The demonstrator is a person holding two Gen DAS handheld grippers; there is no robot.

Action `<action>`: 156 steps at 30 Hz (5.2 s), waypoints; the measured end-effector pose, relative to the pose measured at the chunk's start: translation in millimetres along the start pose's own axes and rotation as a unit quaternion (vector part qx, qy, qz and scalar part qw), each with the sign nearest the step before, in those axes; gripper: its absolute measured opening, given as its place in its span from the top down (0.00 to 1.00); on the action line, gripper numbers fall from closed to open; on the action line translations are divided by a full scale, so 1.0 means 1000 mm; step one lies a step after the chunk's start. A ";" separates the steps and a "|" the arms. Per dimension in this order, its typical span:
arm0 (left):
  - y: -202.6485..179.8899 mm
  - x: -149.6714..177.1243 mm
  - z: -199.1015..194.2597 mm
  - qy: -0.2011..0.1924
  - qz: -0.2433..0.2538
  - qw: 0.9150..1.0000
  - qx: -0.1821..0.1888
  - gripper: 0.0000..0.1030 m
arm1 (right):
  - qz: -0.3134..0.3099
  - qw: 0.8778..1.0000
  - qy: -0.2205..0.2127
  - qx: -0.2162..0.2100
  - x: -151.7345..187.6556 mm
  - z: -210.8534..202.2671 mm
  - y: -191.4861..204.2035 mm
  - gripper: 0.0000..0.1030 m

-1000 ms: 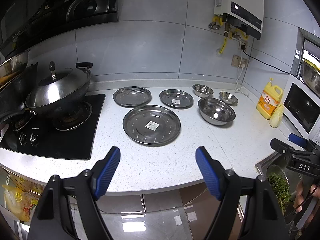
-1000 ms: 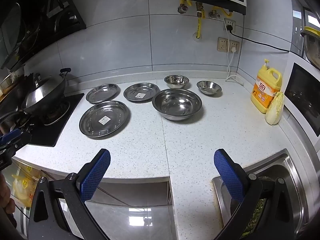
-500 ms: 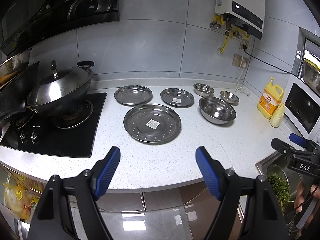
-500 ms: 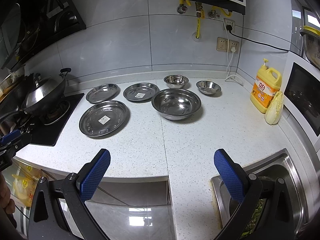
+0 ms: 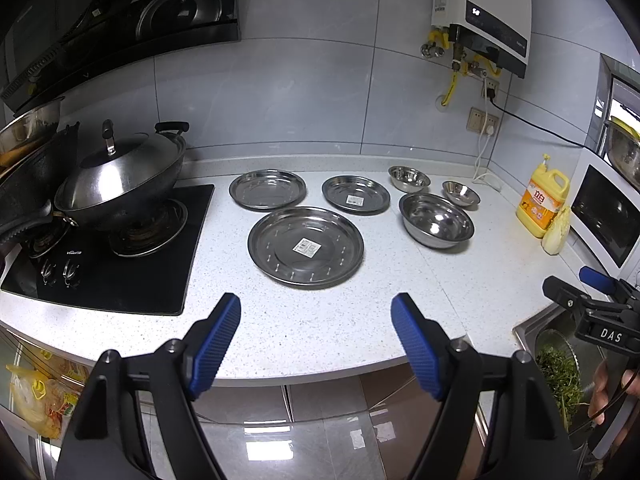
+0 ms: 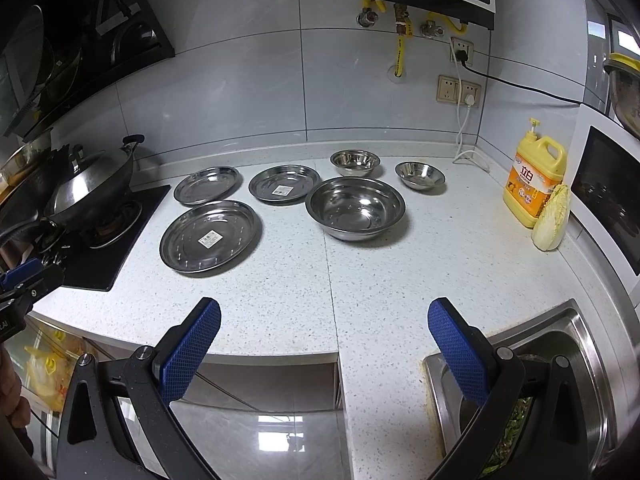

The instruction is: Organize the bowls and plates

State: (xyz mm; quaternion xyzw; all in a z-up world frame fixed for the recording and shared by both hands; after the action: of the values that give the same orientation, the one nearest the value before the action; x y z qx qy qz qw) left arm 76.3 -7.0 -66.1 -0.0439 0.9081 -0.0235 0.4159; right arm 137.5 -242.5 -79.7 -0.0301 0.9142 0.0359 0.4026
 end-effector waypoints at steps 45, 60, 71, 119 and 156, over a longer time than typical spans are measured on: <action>-0.009 -0.006 0.010 0.008 0.007 1.000 -0.008 0.25 | -0.008 1.000 0.000 -0.007 -0.006 0.006 0.000 0.01; 0.017 -0.027 0.039 0.025 -0.016 0.999 -0.015 0.25 | -0.065 0.994 0.027 -0.078 -0.022 0.039 0.057 0.01; 0.089 -0.059 0.182 0.087 -0.030 0.996 0.018 0.25 | -0.068 0.988 0.102 -0.097 -0.041 0.153 0.131 0.01; 0.108 -0.042 0.365 0.275 -0.068 0.958 0.049 0.42 | -0.041 0.946 0.289 -0.141 -0.036 0.335 0.128 0.89; 0.196 0.031 0.266 0.289 -0.094 0.952 0.031 0.92 | -0.138 0.929 0.305 -0.156 0.029 0.274 0.199 0.88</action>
State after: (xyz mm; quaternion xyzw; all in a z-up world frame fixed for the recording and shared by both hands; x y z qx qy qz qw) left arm 245.9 183.0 -279.1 -0.1078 0.9799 -0.1024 0.1332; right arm 302.2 -20.6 -277.9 -0.2281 0.9625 0.1112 0.0955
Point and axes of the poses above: each gripper's, at about its wrist camera, not at the fingertips, and z roughly the way its jaws point, y to its left, x to its underside, the point moved 10 cm from there along z, roughly the way its jaws point, and after that the axes turned 2 degrees about y, right-handed, at the moved point
